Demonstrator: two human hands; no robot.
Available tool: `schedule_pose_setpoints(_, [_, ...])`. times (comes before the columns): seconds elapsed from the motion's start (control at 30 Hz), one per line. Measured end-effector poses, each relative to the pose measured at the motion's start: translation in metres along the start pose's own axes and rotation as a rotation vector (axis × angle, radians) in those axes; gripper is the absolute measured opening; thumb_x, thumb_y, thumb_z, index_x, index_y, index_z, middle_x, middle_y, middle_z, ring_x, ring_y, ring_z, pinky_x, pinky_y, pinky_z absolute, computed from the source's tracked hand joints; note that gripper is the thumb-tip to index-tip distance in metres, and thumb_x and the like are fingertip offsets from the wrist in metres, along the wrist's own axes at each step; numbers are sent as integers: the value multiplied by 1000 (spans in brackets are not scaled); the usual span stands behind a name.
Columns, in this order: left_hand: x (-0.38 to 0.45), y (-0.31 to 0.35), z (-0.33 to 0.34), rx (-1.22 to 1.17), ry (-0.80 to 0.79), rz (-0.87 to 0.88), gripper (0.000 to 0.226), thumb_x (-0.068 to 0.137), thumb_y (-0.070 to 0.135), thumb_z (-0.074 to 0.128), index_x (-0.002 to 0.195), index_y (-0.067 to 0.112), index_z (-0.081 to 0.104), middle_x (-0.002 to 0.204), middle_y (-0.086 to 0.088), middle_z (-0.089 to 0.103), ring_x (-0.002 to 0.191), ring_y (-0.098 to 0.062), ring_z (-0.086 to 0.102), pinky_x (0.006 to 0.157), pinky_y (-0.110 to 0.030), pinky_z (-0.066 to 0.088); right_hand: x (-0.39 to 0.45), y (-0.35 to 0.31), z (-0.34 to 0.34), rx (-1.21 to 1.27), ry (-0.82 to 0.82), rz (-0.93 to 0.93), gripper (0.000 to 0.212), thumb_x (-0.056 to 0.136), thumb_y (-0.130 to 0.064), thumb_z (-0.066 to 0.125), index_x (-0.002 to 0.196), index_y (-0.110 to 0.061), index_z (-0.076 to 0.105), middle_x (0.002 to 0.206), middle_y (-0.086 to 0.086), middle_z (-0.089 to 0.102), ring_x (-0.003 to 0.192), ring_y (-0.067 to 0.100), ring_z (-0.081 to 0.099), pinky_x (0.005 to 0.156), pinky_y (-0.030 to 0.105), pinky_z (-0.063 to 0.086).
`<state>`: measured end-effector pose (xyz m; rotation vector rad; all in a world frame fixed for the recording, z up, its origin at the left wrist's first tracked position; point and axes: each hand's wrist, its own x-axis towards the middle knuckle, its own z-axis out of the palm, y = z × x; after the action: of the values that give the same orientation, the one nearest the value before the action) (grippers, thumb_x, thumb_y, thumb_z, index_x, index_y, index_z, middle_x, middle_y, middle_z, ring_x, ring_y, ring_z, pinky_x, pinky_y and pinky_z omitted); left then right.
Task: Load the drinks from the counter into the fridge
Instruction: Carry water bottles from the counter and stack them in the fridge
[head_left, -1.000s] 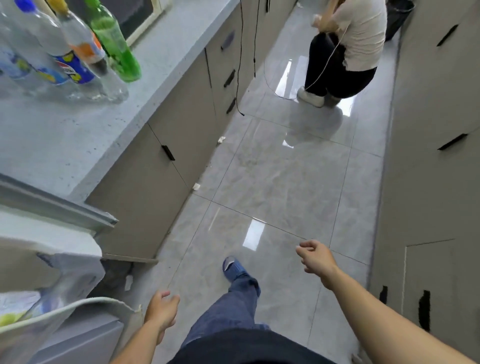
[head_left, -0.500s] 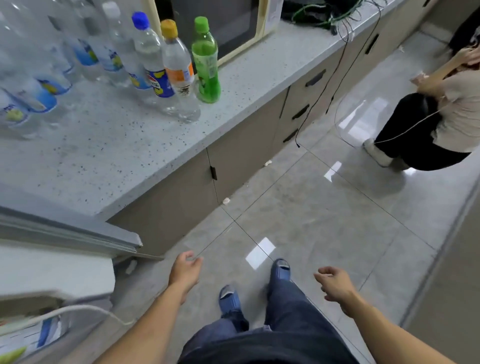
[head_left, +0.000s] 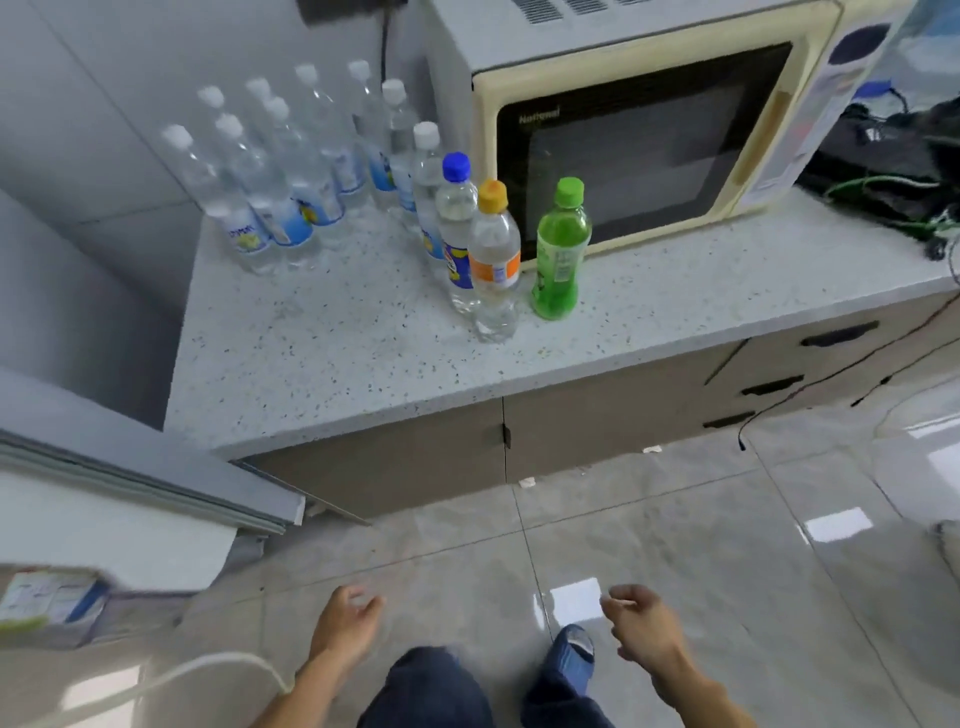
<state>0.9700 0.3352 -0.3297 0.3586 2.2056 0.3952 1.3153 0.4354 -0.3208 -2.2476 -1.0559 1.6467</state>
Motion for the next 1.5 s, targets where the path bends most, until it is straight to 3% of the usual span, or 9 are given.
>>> schedule_pose_setpoints(0.2, [-27,33,6,-177,86,-14,33,92,23,65,123,14,56,108,-15,68,92,-32,68,82,-40,55,23,-105,25,-64,-182,-274,14,91,-18,65,105,-18,64,84,4,68,77,20,61,81,41,54])
schedule_pose_setpoints(0.53, [-7,158,-55,-568,220,252,22,98,30,58,119,34,56,112,13,59,99,-5,61,86,-37,57,-1,-288,113,-108,-403,-645,17,92,-25,64,108,-28,63,89,1,66,76,13,63,70,30,55])
schedule_pose_setpoints(0.63, [4,202,-86,-704,278,337,21,97,32,57,117,39,56,113,12,59,99,-10,63,75,-31,58,-11,-345,138,-119,-392,-765,19,91,-28,63,111,-28,63,92,-1,68,83,15,66,75,36,59])
schedule_pose_setpoints(0.83, [22,264,-140,-840,451,437,23,93,33,56,116,38,58,109,18,59,99,-6,61,82,-39,60,-26,-453,185,-22,-319,-885,22,92,-28,62,114,-30,59,100,-2,65,88,17,65,82,43,60])
schedule_pose_setpoints(0.97, [36,307,-173,-889,541,457,23,93,33,57,115,40,56,108,23,58,94,0,60,76,-26,56,-35,-524,204,19,-234,-974,31,93,-27,63,123,-30,54,116,-4,58,101,17,61,86,37,55])
schedule_pose_setpoints(1.07, [53,350,-194,-827,605,465,25,94,32,61,117,36,54,114,16,56,96,-6,60,79,-26,51,-39,-578,212,27,-175,-1060,42,93,-23,63,133,-24,51,132,-1,52,107,13,58,86,30,52])
schedule_pose_setpoints(1.17, [67,391,-210,-689,658,534,35,93,33,63,127,31,54,125,6,50,88,-8,57,77,-28,48,-41,-623,214,-125,-99,-1119,47,93,-23,60,138,-25,47,143,1,43,82,7,59,71,23,52])
schedule_pose_setpoints(1.37, [93,450,-242,-244,748,643,56,91,23,64,142,25,41,141,-2,35,98,-24,61,71,-31,42,-27,-687,206,-598,-104,-1251,61,91,-11,54,148,-27,39,148,7,35,103,27,60,86,33,49])
schedule_pose_setpoints(1.5, [109,471,-263,57,669,629,67,93,25,60,151,26,28,148,-2,29,106,-29,60,72,-36,42,-16,-710,205,-936,-113,-1291,58,92,-12,52,148,-25,41,145,11,44,117,34,58,91,36,50])
